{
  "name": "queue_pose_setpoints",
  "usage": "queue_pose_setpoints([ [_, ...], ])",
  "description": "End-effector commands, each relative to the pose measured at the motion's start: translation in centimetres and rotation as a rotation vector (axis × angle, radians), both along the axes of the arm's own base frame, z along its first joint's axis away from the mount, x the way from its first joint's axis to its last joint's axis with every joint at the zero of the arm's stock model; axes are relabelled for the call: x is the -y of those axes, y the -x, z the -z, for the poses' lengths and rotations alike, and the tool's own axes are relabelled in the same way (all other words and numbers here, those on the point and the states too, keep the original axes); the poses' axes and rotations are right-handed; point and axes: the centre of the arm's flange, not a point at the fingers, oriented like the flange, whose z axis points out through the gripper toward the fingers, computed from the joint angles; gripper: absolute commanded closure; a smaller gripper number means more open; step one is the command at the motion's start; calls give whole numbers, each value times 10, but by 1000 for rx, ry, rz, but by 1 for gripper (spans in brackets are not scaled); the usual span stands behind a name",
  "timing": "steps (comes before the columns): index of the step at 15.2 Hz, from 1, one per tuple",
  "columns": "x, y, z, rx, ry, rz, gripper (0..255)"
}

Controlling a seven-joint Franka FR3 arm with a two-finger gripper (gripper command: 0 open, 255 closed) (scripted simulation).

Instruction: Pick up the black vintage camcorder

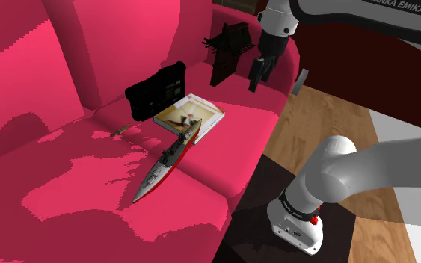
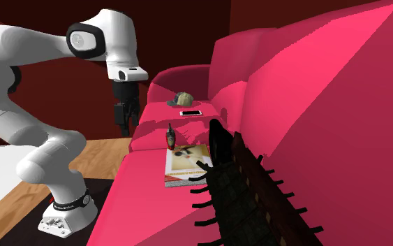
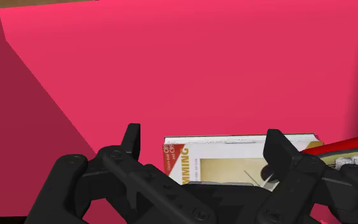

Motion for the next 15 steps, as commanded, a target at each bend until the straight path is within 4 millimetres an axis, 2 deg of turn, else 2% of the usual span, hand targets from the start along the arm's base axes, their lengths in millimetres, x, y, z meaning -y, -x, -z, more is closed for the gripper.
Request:
queue_pose_setpoints([
  [1, 0, 0, 0, 0, 0, 0, 0],
  [8, -83, -37, 12, -17, -12, 298, 0],
  [15, -151, -97, 23, -34, -24, 596, 0],
])
